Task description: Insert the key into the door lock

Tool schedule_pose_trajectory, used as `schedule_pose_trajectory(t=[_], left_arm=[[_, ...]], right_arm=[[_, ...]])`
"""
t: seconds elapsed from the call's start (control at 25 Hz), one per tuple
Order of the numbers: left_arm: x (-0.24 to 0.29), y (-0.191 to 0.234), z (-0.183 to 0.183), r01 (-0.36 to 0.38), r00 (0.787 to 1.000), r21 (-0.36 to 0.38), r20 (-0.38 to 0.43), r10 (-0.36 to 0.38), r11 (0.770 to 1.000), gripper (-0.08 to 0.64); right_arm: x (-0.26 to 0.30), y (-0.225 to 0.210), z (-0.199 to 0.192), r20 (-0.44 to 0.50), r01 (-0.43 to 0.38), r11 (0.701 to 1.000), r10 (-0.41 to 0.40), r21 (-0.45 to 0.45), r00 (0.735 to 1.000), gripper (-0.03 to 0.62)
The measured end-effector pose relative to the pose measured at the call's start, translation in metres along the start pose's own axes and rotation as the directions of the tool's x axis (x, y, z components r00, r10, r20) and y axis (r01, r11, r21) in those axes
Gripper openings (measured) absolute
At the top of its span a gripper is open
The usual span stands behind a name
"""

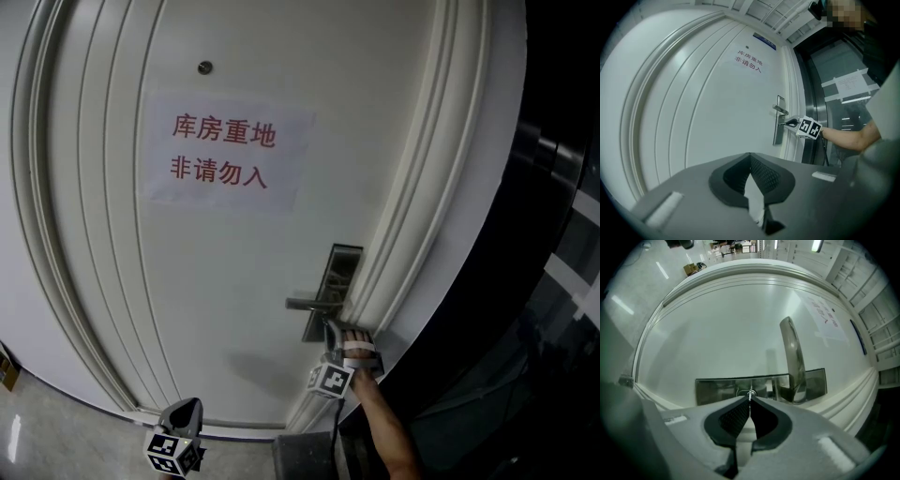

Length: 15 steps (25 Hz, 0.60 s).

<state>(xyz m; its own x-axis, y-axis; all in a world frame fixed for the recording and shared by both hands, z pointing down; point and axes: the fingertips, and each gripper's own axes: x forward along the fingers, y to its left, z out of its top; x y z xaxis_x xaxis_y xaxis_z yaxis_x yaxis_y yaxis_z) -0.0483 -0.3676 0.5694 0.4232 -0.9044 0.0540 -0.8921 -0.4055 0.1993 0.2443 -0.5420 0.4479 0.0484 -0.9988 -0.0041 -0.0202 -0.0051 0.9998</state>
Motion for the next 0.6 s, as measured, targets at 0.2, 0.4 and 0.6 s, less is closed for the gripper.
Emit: schedule_pose_trajectory(t=[0.2,0.4,0.6], left_arm=[[-0.002,0.001,0.002,-0.006,1.0,0.004,0.002,0.006,1.0,0.003],[-0.007,-0.001,0.004,-0.011,1.0,0.013,0.002,0.011,1.0,0.003],[-0.012,-0.001,0.004,-0.02,1.0,0.017,0.005,0.02,1.0,0.003]], right_arm=[[0.001,0.002,0.001,0.003,-0.007,1.0,0.007,-0.001,1.0,0.012],[0.001,0.002,0.0,0.001,0.008,1.0,-0.008,-0.013,1.0,0.012],[0.002,0.002,0.0,0.002,0.025,0.999,-0.025,-0.034,1.0,0.012]])
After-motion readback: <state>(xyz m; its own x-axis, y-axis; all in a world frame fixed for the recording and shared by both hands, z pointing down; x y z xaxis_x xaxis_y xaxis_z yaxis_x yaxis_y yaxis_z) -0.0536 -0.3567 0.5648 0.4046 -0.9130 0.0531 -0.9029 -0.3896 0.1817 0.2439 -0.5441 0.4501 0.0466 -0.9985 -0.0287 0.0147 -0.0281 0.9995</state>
